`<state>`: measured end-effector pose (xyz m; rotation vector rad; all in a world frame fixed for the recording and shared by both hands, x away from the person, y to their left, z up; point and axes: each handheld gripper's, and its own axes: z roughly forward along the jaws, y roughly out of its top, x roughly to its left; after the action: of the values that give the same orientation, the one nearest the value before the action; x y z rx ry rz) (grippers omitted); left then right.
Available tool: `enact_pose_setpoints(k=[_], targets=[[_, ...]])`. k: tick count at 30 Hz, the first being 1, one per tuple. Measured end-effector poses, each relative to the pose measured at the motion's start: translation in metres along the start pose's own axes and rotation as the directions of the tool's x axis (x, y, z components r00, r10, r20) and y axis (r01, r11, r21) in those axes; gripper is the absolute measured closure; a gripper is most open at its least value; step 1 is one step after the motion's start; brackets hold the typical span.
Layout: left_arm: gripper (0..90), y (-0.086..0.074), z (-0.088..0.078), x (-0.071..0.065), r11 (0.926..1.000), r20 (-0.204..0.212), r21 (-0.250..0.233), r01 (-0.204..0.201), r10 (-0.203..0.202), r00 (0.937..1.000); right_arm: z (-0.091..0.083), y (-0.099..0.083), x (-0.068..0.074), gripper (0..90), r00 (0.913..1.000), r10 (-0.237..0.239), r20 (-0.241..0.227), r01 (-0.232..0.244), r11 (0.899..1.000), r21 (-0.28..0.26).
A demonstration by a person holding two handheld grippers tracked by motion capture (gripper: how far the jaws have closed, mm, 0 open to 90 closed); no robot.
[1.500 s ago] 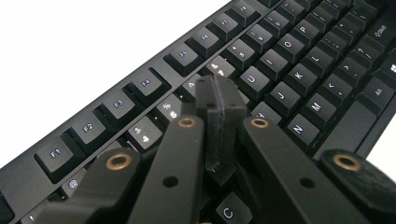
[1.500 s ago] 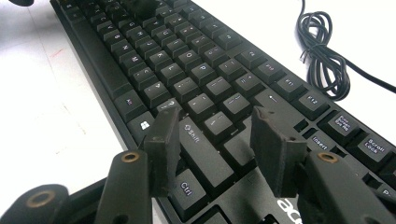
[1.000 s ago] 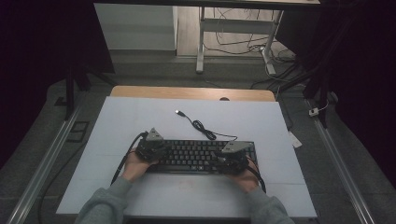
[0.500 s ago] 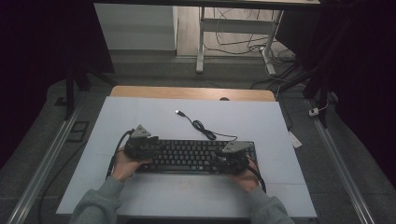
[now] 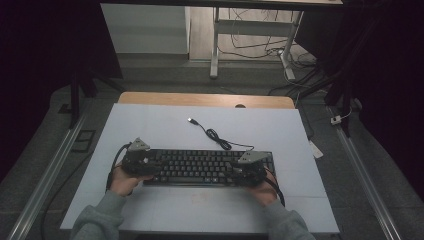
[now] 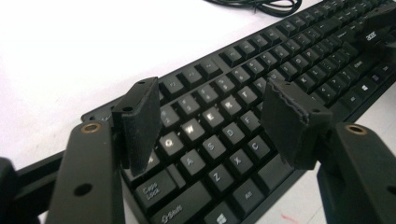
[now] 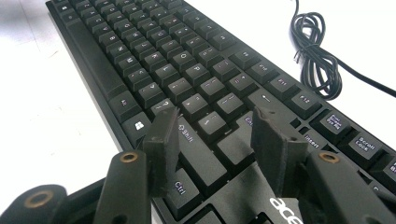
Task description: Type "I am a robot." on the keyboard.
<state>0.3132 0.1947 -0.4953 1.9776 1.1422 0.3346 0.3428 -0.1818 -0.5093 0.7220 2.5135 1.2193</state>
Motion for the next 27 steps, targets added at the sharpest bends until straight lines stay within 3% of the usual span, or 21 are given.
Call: enact_pose_setpoints(k=[12, 18, 22, 27], targets=[[34.7, -0.008, -0.004, 0.002, 0.9999, -0.01, 0.017, 0.001, 0.0, 0.9999, 0.0, 0.001, 0.0, 51.8, 1.0, 0.001, 0.001, -0.001, 1.0, -0.007], [34.3, -0.008, -0.002, 0.003, 0.9996, -0.01, 0.027, 0.0, 0.0, 1.0, 0.001, 0.01, 0.0, 53.1, 0.9999, 0.002, -0.011, -0.002, 1.0, -0.031], [34.2, -0.008, -0.002, 0.002, 0.9996, -0.01, 0.029, -0.003, 0.003, 0.9999, 0.005, 0.018, 0.002, 57.7, 0.9998, 0.008, -0.018, -0.008, 0.999, -0.042], [34.1, -0.009, -0.001, 0.002, 0.9991, -0.006, 0.041, -0.01, 0.01, 0.9999, 0.012, 0.025, 0.004, 70.3, 0.999, 0.004, -0.045, -0.006, 0.999, -0.031]])
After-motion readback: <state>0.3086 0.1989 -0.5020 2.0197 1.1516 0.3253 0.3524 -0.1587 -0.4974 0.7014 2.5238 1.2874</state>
